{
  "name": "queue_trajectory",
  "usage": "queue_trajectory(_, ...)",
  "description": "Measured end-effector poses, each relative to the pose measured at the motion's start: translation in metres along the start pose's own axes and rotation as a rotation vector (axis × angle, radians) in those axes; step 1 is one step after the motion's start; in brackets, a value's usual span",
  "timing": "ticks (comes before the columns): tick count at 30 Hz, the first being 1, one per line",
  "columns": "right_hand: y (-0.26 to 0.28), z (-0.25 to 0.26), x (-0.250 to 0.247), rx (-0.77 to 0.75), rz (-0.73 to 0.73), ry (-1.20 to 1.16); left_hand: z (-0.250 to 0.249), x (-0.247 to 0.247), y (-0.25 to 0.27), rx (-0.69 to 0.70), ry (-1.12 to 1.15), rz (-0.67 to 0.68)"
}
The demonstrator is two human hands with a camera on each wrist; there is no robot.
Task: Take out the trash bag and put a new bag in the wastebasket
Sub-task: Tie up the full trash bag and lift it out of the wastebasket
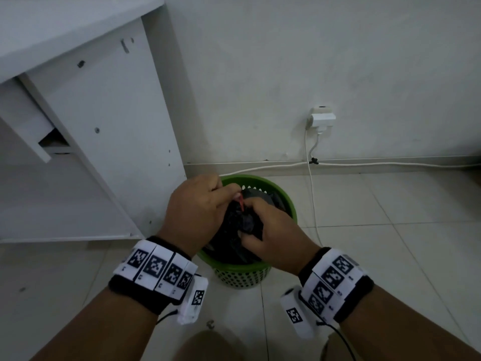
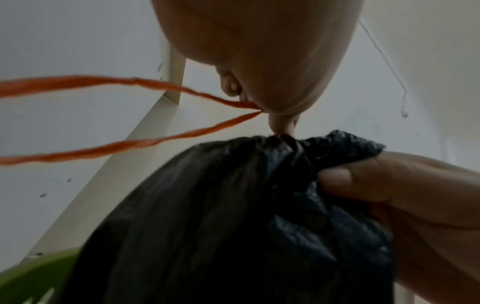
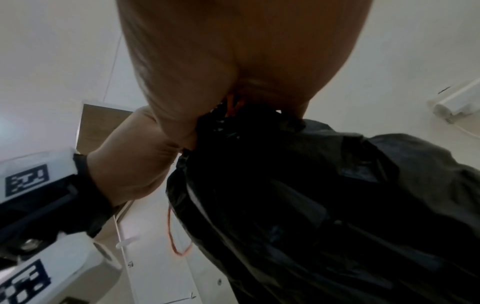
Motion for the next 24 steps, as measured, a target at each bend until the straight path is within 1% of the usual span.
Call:
queue_trajectory(3,-0.001,0.002,-0.001,0.007,-0.032,-0.160,-0.003,0.010,0.001,-0.106,0.286,0.060)
queue_trajectory(6,0.001,-0.002,-0.006,0.017,-0.097,-0.268,-0.004,0.020,0.007,-0.253,0.561,0.110)
queue_trajectory(8,0.002,-0.003,-0.009,0.031,-0.133,-0.297,-0.008,0.025,0.014,-0.344,0.793,0.166)
queue_trajectory(9,0.002,-0.002,-0.010,0.030,-0.146,-0.270,-0.012,0.027,0.017,-0.361,0.882,0.192)
queue_trajectory(11,0.001,0.000,-0.013,0.032,-0.183,-0.134,-0.015,0.030,0.021,-0.386,0.930,0.225)
queue_trajectory(13,0.000,-0.001,-0.014,0.054,-0.211,-0.033,-0.012,0.036,0.024,-0.454,0.930,0.218)
queue_trajectory(16,-0.002,-0.004,-0.013,0.083,-0.218,-0.067,-0.007,0.045,0.025,-0.546,0.991,0.175)
queue_trajectory(18,-0.001,-0.003,-0.011,0.055,-0.240,-0.126,-0.005,0.049,0.024,-0.595,1.051,0.157)
queue_trajectory(21,0.001,-0.006,-0.006,0.021,-0.289,-0.121,-0.003,0.059,0.025,-0.701,1.207,0.177)
queue_trajectory(22,0.001,-0.008,-0.005,0.043,-0.290,-0.131,-0.003,0.063,0.025,-0.727,1.221,0.178)
queue_trajectory(24,-0.001,-0.014,-0.006,0.129,-0.317,-0.184,-0.002,0.068,0.026,-0.742,1.152,0.178)
Point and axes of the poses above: each hand's wrist, its own y-axis away from the middle knuckle, its own x-axis out of the palm, z = x × y, the point moved 5 cm from there along -y, towards the middle knuckle, and after that the axes turned 13 degrees about z, right-handed, at the moved point
